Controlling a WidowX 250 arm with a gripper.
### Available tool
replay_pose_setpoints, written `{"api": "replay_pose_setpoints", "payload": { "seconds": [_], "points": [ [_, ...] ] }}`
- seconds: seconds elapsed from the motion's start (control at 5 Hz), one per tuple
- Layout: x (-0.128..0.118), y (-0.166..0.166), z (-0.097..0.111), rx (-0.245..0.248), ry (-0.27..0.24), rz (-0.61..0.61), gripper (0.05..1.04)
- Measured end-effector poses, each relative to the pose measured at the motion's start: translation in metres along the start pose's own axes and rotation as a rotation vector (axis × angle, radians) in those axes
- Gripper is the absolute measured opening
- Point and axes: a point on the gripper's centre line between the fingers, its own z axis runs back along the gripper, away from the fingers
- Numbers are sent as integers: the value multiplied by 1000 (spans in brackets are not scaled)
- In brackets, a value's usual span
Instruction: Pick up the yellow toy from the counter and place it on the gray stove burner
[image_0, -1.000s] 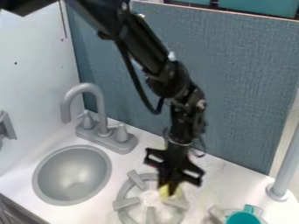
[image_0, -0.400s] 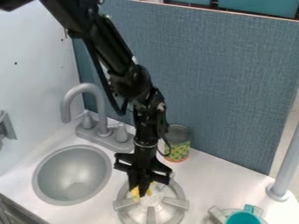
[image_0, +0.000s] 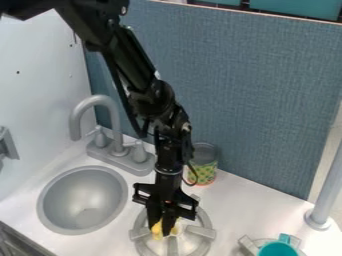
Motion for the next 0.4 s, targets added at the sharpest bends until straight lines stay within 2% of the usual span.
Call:
{"api": "replay_pose_setpoints", "payload": {
  "seconds": [0.2,0.4],
  "points": [
    [-3,2,0,14,5,-8,687],
    [-1,1,27,35,-69,-4,979]
  ]
}}
